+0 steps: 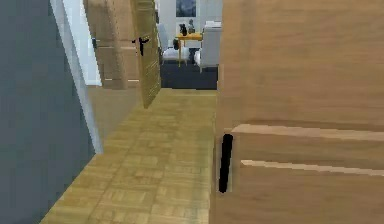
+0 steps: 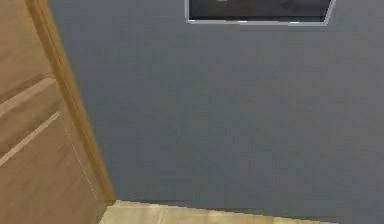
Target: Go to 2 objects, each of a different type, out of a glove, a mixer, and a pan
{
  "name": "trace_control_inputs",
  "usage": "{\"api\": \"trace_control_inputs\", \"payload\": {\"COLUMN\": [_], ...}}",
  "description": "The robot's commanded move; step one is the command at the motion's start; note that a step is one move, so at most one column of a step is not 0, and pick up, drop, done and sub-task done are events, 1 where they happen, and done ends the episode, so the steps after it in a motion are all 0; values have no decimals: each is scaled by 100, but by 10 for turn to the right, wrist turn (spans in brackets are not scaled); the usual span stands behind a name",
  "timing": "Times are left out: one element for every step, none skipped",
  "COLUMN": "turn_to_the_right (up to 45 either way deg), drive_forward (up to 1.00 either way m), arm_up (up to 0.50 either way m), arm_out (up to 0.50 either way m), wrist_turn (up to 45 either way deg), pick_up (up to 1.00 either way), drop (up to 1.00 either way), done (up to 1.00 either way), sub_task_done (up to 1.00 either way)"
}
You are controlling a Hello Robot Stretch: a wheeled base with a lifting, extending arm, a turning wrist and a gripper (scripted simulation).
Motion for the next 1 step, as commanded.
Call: {"api": "trace_control_inputs", "payload": {"turn_to_the_right": [-390], "drive_forward": [0], "arm_up": [0], "arm_out": [0], "wrist_turn": [0], "pick_up": [0], "drop": [0], "done": [0], "sub_task_done": [0]}}
